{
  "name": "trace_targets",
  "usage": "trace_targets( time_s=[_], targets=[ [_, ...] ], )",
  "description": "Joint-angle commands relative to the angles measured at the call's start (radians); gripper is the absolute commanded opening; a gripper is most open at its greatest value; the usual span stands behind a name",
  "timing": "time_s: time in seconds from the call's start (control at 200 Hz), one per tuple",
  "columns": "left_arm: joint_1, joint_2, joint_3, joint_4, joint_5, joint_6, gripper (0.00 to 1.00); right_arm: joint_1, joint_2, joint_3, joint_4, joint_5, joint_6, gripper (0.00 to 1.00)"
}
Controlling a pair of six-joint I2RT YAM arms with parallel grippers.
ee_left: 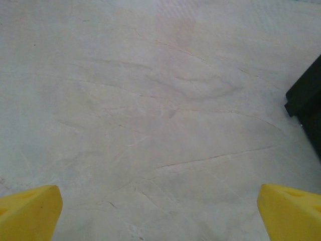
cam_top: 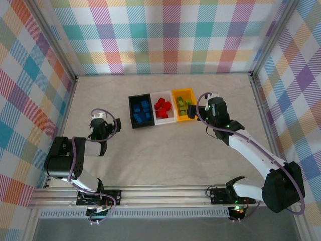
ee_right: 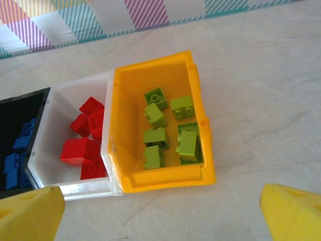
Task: Sort the legos into containers by color
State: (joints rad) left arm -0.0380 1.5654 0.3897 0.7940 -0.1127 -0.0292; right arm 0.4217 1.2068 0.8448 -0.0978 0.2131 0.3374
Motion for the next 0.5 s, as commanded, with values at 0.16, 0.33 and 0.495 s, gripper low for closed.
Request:
trace_targets(
  time_s=[0.16, 0.33, 0.495],
  targets=[
    [-0.059, -0.007, -0.002, 0.068, -0.191, 0.008, 1.00, -0.132, -0.068, -0.196, 0.357, 0.103, -0.177, 1.00],
    [-0.059, -0.006, -0.001, 0.067, -0.190, 0.008, 1.00, -0.287, -0.035, -0.306, 0.504, 0.169, -0.327, 1.00],
    [-0.059, -0.007, -0.002, 0.067, -0.190, 0.009, 1.00, -0.391, 0.066, -0.405, 0.656, 0.073, -0.365, 1.00]
  ],
)
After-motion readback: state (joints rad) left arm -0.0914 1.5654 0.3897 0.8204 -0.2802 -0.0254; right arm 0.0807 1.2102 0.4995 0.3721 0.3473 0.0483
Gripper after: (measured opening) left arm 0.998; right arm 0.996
